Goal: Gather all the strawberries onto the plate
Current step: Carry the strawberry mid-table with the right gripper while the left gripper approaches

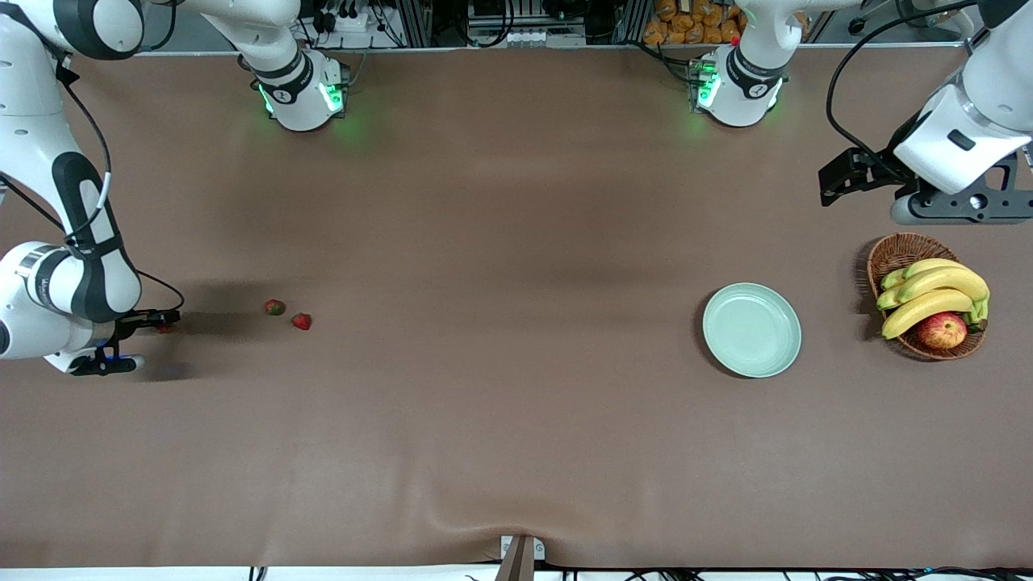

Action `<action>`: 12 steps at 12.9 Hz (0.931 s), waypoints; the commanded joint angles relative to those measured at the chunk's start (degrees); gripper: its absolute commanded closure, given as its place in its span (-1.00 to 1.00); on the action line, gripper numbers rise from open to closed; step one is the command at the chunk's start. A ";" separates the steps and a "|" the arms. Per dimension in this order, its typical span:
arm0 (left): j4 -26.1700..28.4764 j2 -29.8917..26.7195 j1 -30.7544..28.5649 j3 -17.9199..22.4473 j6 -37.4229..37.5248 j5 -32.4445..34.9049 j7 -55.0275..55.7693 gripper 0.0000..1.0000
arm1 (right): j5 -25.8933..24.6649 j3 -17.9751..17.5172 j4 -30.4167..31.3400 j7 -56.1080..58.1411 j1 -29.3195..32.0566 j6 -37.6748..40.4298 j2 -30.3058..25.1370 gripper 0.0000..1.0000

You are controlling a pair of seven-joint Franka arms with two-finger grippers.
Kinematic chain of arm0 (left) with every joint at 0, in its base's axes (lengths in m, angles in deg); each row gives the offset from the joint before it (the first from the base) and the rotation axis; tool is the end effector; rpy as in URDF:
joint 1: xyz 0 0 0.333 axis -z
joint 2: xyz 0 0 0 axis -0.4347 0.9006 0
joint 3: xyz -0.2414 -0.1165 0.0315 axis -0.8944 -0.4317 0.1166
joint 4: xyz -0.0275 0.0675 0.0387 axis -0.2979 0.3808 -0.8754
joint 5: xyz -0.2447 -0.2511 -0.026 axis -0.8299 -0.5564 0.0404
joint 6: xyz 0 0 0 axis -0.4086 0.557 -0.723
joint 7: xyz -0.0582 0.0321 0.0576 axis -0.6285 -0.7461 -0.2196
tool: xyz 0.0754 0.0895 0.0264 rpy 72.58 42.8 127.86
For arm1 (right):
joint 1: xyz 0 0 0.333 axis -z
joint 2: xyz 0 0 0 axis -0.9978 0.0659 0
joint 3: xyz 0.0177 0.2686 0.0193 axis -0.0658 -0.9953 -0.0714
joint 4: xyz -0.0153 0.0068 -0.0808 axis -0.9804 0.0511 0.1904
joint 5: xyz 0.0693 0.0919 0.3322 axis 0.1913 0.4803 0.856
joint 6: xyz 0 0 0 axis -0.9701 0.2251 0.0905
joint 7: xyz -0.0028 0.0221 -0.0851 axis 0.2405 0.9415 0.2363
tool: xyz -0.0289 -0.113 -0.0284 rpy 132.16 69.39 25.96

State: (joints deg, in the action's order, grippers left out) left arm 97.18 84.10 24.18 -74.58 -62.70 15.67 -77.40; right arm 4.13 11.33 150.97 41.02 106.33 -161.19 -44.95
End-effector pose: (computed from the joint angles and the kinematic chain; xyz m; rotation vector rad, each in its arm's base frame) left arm 0.4959 -0.0953 0.5653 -3.1148 0.0605 0.1094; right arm 0.5409 -0.2110 0.1550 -3.0726 -0.1094 0.5610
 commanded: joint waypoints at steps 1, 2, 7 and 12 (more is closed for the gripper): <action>1.10 -0.88 -0.35 -0.58 -0.76 0.29 0.22 -1.00 | -0.43 -0.77 0.47 0.99 0.20 -1.76 -0.35 0.75; 1.28 -0.97 -0.35 -0.58 -0.76 0.29 0.31 -1.00 | -0.34 -0.85 0.03 0.99 0.02 -1.85 -0.52 0.98; 1.63 -0.79 -0.35 -0.58 -0.76 0.29 0.31 -1.00 | 0.18 -1.91 -6.65 -5.29 -9.71 -1.85 -4.56 1.00; 3.73 -0.79 -0.35 -1.64 -2.78 0.29 0.31 -1.00 | 8.67 -1.91 -6.56 -31.13 -26.67 -1.50 -6.77 1.00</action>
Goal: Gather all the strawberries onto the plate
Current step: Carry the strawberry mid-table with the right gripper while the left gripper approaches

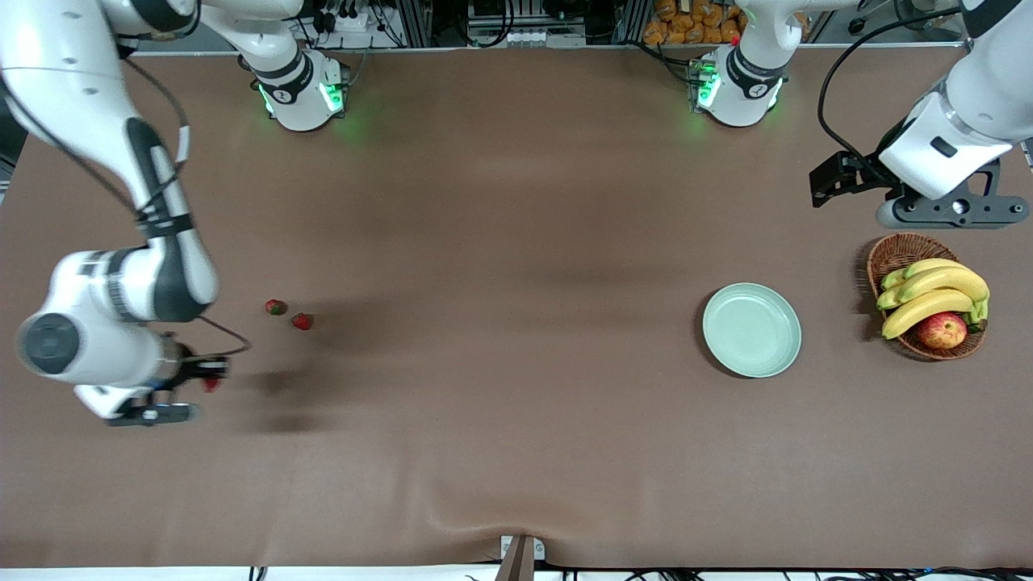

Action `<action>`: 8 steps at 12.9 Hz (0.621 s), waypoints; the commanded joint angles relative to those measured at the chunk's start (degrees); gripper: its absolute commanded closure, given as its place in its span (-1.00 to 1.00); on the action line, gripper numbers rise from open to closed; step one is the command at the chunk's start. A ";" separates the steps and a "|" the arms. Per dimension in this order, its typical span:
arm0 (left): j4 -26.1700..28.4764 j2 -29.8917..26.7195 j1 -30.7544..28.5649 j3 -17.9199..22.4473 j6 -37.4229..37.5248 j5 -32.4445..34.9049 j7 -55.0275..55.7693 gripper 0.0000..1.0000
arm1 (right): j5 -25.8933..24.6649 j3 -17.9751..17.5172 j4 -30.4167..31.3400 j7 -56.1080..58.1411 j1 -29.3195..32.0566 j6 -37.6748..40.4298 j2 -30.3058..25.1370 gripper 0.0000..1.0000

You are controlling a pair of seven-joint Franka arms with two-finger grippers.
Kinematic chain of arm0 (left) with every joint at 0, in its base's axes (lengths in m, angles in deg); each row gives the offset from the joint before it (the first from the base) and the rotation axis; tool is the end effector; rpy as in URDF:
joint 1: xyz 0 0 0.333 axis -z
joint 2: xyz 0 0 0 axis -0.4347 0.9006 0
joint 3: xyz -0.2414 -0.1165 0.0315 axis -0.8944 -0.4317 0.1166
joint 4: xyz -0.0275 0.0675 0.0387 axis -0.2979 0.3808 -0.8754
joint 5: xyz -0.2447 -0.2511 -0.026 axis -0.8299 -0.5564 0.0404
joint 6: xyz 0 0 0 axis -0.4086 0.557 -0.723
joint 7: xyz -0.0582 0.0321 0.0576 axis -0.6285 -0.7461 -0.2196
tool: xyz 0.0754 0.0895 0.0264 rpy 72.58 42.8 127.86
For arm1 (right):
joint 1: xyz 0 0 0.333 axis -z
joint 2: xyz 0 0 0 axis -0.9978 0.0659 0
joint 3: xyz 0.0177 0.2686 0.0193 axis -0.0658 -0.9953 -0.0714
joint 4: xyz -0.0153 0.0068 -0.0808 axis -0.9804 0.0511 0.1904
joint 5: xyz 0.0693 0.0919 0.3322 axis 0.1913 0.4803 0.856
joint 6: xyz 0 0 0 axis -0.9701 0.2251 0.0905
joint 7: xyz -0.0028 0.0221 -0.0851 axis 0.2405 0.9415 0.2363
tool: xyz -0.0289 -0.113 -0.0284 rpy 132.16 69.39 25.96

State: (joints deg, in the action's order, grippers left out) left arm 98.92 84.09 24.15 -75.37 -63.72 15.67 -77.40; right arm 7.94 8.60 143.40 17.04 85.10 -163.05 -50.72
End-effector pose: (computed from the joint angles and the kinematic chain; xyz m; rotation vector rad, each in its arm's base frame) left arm 0.4955 -0.1021 0.5541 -3.1110 0.0817 0.1281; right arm 0.6338 0.0317 0.2681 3.1041 0.0283 -0.1192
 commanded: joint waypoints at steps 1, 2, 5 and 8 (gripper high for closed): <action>2.61 -0.79 -0.32 -0.94 -2.37 0.20 0.31 -1.00 | 10.65 0.82 1.09 -10.76 -8.69 0.00 -0.55 1.00; 3.32 -0.79 -0.23 -0.94 -3.33 0.20 0.39 -1.00 | 16.45 0.82 1.09 -11.93 -11.85 -0.17 -0.29 1.00; 5.96 -0.53 -0.32 -3.66 -7.20 -0.06 4.24 -1.00 | 29.92 1.18 1.53 -11.59 -21.26 -7.36 1.38 0.95; 7.62 0.18 -0.23 -6.30 -10.01 -0.15 9.78 -1.00 | 35.56 1.26 1.35 -11.85 -28.48 -10.27 3.31 0.93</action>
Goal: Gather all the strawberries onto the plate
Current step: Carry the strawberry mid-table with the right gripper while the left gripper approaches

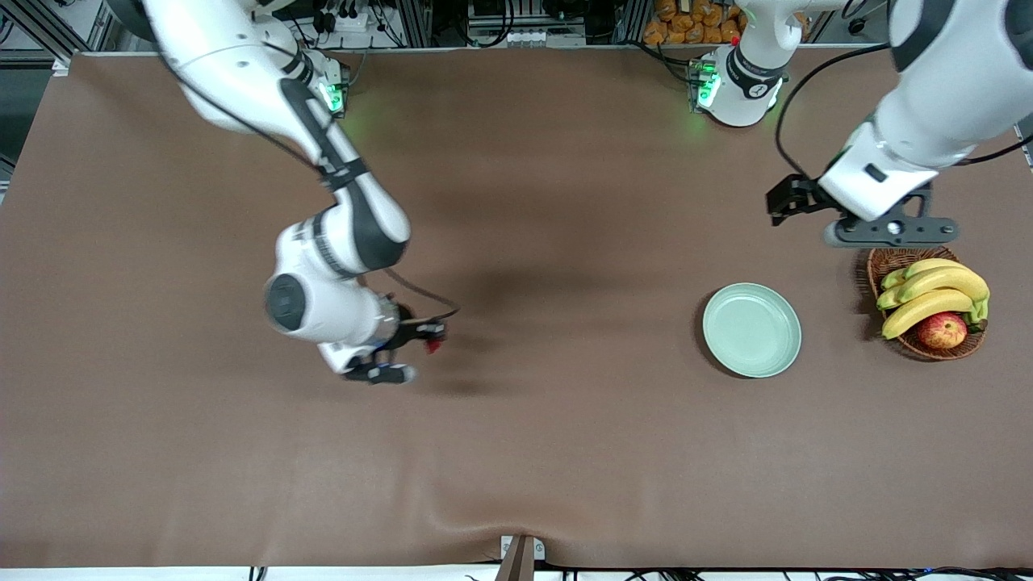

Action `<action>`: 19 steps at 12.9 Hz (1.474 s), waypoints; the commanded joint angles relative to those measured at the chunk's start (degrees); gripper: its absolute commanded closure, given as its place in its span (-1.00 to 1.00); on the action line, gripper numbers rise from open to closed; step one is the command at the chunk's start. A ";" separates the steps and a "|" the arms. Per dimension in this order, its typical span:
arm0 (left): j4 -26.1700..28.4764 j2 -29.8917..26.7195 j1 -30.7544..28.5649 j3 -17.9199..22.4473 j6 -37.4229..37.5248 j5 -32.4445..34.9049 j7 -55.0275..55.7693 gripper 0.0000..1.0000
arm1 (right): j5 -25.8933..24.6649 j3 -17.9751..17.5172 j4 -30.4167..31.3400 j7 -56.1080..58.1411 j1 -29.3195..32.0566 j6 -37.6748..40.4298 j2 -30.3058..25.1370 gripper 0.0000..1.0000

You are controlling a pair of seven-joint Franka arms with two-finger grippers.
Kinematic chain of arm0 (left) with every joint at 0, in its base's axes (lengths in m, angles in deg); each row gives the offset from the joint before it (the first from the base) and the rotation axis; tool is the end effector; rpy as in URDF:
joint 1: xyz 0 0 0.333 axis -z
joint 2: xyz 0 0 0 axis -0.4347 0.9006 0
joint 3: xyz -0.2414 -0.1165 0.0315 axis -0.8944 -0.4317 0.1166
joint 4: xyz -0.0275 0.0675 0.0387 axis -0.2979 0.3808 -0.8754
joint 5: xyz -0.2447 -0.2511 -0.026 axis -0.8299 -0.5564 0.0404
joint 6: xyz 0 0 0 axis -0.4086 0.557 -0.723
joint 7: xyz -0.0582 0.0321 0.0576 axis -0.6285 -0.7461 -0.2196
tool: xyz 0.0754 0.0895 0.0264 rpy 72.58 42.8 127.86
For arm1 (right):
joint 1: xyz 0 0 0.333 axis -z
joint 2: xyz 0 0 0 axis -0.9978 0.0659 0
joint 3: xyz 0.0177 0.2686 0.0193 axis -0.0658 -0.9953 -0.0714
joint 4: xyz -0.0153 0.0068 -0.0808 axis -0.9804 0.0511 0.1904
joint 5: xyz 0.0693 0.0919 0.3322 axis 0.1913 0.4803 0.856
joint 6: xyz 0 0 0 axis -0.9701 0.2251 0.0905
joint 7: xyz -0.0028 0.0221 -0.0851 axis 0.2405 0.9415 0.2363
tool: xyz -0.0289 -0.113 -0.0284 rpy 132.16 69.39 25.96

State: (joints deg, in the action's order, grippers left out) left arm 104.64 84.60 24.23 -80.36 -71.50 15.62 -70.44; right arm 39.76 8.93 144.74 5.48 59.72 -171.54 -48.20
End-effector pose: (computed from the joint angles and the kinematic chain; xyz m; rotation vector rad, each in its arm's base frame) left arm 0.4964 -0.1487 0.5182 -3.1176 0.0331 0.0836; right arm 0.5593 0.3257 0.2475 -2.7429 0.0990 0.2189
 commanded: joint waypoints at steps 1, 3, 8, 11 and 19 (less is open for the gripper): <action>3.99 -0.33 -0.31 -2.01 -4.68 -0.09 3.88 -1.00 | 5.76 1.02 0.01 -0.29 -4.68 -3.27 1.23 0.95; 8.38 -0.33 -0.31 -2.90 -9.68 -0.09 5.74 -1.00 | 6.92 0.93 -0.07 -0.46 -7.94 -5.74 2.54 0.96; 21.04 0.46 -0.40 -3.69 -25.33 -0.09 5.83 -1.00 | 12.19 1.11 0.10 -0.64 -14.97 -12.95 5.45 0.67; 23.79 3.35 -0.31 -5.26 -30.71 -0.18 9.07 -1.00 | 12.02 1.46 0.02 -2.14 -16.65 -13.22 6.77 -0.19; 17.74 17.67 4.33 -7.56 -31.59 -0.36 19.18 -1.00 | 11.41 1.72 0.19 -2.05 -13.85 -17.09 5.28 -0.63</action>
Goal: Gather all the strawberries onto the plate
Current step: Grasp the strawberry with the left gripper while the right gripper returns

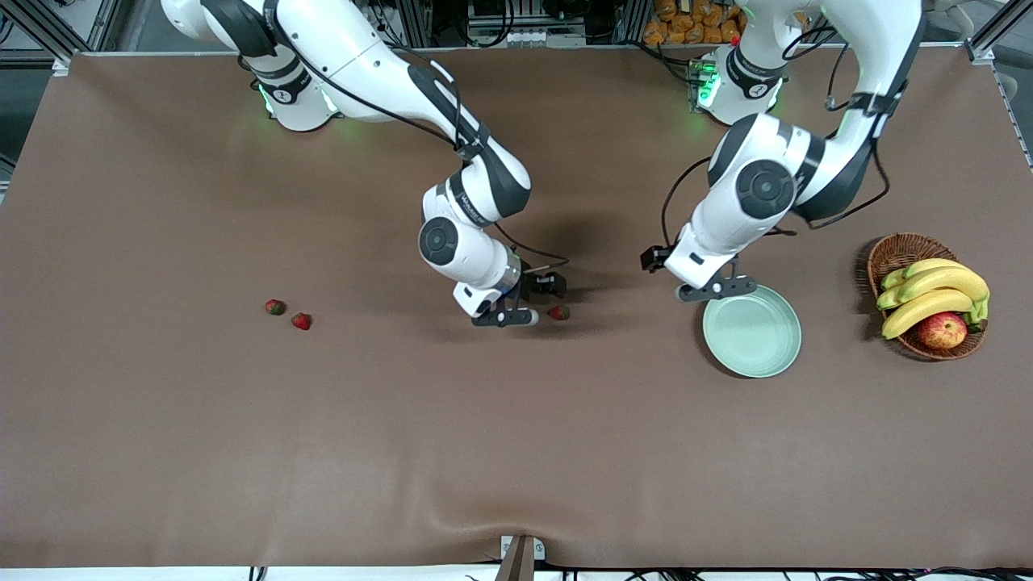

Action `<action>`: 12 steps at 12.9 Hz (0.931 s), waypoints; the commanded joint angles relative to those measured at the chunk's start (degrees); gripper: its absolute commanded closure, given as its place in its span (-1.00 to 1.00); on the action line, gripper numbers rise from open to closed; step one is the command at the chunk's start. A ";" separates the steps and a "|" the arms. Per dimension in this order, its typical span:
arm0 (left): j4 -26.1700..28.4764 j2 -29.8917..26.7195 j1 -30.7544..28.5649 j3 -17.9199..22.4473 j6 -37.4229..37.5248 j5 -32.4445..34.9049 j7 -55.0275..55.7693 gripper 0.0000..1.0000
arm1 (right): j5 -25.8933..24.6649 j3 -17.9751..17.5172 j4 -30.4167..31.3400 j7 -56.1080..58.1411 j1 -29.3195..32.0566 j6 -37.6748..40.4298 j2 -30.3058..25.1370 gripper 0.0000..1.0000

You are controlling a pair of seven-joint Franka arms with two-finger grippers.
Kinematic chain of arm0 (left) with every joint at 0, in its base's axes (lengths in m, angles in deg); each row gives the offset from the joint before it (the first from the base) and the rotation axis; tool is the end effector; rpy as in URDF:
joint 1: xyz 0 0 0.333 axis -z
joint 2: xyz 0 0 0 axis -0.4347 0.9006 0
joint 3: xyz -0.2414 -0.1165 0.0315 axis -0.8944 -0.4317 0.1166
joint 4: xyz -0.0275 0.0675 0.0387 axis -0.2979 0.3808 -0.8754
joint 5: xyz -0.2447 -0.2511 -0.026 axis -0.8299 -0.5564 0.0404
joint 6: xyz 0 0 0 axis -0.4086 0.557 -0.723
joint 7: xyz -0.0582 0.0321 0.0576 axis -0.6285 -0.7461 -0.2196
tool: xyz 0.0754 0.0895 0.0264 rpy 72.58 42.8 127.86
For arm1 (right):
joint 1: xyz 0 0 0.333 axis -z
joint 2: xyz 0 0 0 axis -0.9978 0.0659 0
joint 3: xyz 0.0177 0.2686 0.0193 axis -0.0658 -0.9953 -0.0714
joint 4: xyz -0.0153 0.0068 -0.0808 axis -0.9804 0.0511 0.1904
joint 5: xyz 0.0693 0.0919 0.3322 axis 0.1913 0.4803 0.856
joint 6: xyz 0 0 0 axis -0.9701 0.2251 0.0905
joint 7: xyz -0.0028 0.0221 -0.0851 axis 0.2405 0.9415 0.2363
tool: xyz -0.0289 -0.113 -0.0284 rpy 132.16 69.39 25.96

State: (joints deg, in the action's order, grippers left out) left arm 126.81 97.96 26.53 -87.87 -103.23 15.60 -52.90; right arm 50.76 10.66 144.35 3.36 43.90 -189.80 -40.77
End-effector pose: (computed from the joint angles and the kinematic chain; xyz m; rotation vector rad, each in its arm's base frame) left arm 0.4741 -0.2370 0.2876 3.0915 0.1763 -0.2117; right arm 0.4902 0.4499 0.1917 -2.6530 0.1185 0.0887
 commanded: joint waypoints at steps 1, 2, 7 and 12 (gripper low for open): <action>-7.31 7.03 3.26 -0.04 0.13 -0.33 4.17 -1.00 | 0.23 1.56 0.58 0.07 2.85 4.05 -3.80 -0.64; -10.65 9.67 5.10 -0.04 0.13 0.02 6.46 -1.00 | -0.56 3.49 0.40 0.16 3.46 8.35 -5.47 -0.66; -24.82 21.63 13.54 0.92 -0.39 0.89 21.74 -1.00 | -24.87 4.39 -0.13 0.69 15.23 29.27 -16.72 -1.00; -24.83 26.91 16.63 2.07 -9.26 3.27 34.50 -1.00 | -31.41 3.95 0.40 4.37 29.10 33.26 -19.03 -1.00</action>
State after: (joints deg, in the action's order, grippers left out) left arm 103.67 122.67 42.31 -86.23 -110.48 17.49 -22.55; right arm 20.67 16.09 143.14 5.91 67.27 -156.36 -58.95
